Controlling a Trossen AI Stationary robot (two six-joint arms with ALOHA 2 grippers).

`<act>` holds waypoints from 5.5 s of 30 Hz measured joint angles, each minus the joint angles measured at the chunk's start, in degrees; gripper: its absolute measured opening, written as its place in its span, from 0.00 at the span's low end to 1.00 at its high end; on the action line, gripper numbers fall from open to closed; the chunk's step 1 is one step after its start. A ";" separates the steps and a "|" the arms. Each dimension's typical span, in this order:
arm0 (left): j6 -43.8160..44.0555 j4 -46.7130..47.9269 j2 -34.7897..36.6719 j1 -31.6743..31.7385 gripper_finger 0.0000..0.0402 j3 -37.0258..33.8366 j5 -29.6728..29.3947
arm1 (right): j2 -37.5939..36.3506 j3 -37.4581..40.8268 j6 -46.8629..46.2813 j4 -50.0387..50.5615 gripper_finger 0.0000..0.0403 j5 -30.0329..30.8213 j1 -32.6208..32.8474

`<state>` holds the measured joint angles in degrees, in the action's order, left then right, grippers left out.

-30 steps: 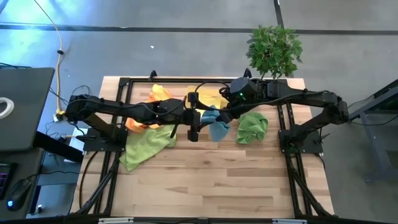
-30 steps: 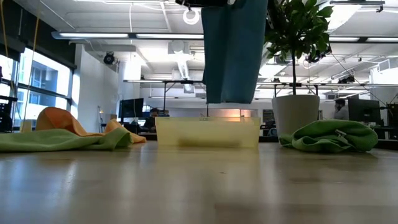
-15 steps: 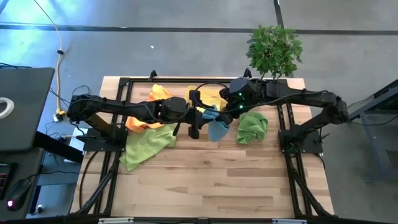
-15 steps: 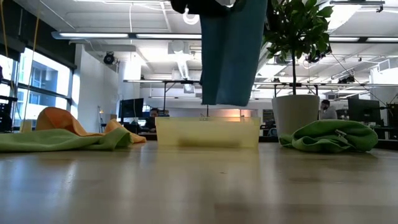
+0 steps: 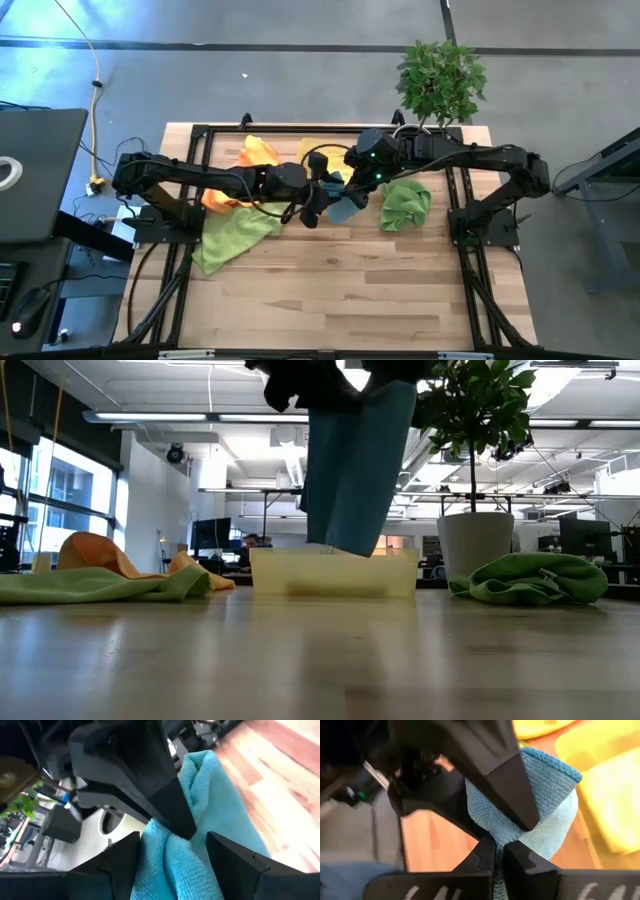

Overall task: Fold microfiber towels
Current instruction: Put the folded blue microfiber towel into the yellow bin, then fold the right green microfiber towel

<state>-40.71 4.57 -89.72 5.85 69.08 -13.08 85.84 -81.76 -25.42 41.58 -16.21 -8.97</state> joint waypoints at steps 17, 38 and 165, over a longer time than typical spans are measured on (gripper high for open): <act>0.93 1.53 -1.32 -0.36 0.36 0.02 -5.38 | -0.06 0.05 16.95 -0.53 0.01 6.10 0.15; 37.79 1.43 -1.33 -2.27 0.02 0.02 -7.67 | -0.22 -23.81 17.87 34.71 0.38 17.65 0.68; 51.01 38.33 5.47 6.82 0.43 11.80 5.26 | -4.69 32.94 21.41 11.54 0.38 21.83 0.72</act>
<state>10.31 42.91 -84.25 12.67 80.88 -7.81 81.15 -48.82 -4.01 53.12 5.62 -8.26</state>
